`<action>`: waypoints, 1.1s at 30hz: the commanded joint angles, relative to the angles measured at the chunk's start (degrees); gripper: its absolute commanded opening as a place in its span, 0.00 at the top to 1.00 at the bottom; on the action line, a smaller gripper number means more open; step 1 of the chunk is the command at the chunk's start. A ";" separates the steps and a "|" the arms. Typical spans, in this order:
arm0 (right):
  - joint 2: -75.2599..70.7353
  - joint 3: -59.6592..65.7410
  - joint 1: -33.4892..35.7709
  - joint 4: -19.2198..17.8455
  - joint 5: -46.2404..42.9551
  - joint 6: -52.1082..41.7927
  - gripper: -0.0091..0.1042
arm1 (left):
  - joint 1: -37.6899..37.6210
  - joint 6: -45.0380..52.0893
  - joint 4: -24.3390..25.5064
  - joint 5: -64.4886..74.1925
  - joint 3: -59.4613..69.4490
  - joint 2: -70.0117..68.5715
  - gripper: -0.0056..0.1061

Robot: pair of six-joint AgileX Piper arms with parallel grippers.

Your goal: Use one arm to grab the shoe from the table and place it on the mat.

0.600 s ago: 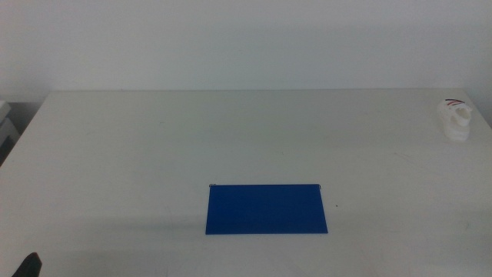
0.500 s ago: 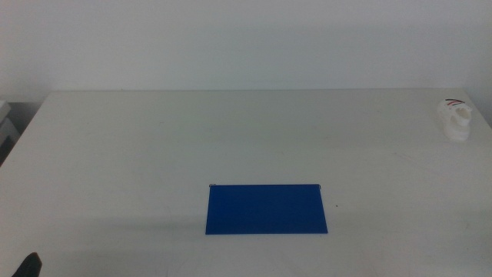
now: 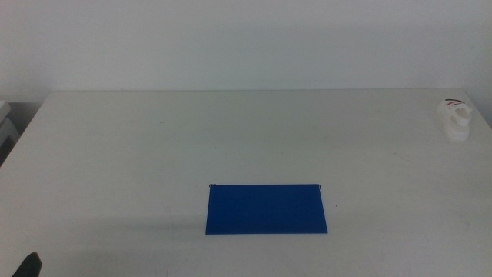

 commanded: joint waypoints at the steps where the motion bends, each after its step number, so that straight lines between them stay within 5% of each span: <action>1: 5.83 -6.04 -0.44 -0.36 -1.34 -0.36 0.23 | -0.30 -0.16 -0.48 -4.67 0.47 -0.79 0.11; 12: 27.77 -27.10 -0.44 -1.26 13.39 3.04 0.23 | -0.30 -0.16 -0.48 -4.67 0.47 -0.79 0.11; 18: 42.02 -41.99 -0.44 -6.32 23.56 12.24 0.23 | -0.30 -0.16 -0.48 -4.67 0.47 -0.79 0.11; 24: 57.25 -58.34 -0.57 -8.48 33.21 10.33 0.23 | -0.30 -0.16 -0.48 -4.67 0.47 -0.79 0.11; 33: 76.86 -78.14 -7.01 -2.34 38.92 8.42 0.23 | -0.30 -0.16 -0.48 -4.67 0.47 -0.79 0.11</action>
